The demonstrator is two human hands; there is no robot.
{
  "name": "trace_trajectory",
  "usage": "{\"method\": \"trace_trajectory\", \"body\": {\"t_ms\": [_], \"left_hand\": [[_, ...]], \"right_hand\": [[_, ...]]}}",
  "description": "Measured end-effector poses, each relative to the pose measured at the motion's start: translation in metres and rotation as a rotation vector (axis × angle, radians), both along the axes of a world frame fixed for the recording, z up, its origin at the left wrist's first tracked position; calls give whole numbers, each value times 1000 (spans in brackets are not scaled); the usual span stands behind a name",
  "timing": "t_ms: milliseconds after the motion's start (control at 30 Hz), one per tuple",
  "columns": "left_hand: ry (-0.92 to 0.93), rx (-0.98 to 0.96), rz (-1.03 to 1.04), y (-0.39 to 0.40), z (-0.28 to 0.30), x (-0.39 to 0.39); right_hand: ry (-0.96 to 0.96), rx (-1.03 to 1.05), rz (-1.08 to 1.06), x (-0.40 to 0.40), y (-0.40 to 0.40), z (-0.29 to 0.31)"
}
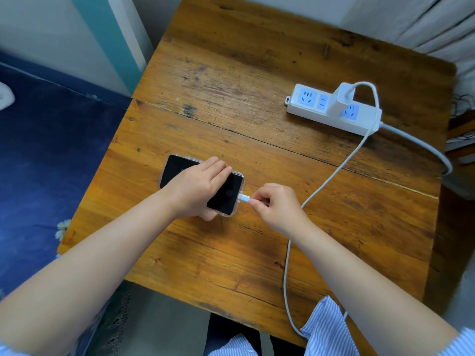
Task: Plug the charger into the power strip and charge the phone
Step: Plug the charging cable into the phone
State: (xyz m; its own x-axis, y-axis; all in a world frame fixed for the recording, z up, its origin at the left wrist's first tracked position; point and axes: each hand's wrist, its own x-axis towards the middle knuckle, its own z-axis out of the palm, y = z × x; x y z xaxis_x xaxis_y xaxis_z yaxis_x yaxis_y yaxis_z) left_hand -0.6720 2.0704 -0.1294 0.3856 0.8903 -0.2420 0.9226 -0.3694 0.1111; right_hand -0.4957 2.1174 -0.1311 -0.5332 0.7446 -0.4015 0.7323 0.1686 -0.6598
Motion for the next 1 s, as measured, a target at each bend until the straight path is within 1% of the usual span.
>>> {"method": "trace_trajectory", "body": {"t_ms": [100, 200, 333, 467, 667, 767, 900, 1000], "left_hand": [[26, -7, -28, 0, -1, 0], [36, -77, 11, 2, -8, -3], [18, -128, 94, 15, -25, -10], [73, -180, 174, 36, -29, -13], [128, -242, 235, 53, -32, -27], [131, -252, 250, 59, -29, -36], [123, -292, 280, 61, -27, -39], [123, -285, 285, 59, -25, -38]], "right_hand": [[25, -43, -7, 2, -4, -6], [28, -39, -36, 2, -5, -11], [-8, 32, -37, -4, 8, -18], [-48, 129, -43, -6, 22, -25], [-149, 235, 97, 8, 25, -34], [-150, 301, 110, 12, 25, -37], [-146, 331, 85, 17, 23, -38], [-113, 337, 90, 21, 20, -37]]}}
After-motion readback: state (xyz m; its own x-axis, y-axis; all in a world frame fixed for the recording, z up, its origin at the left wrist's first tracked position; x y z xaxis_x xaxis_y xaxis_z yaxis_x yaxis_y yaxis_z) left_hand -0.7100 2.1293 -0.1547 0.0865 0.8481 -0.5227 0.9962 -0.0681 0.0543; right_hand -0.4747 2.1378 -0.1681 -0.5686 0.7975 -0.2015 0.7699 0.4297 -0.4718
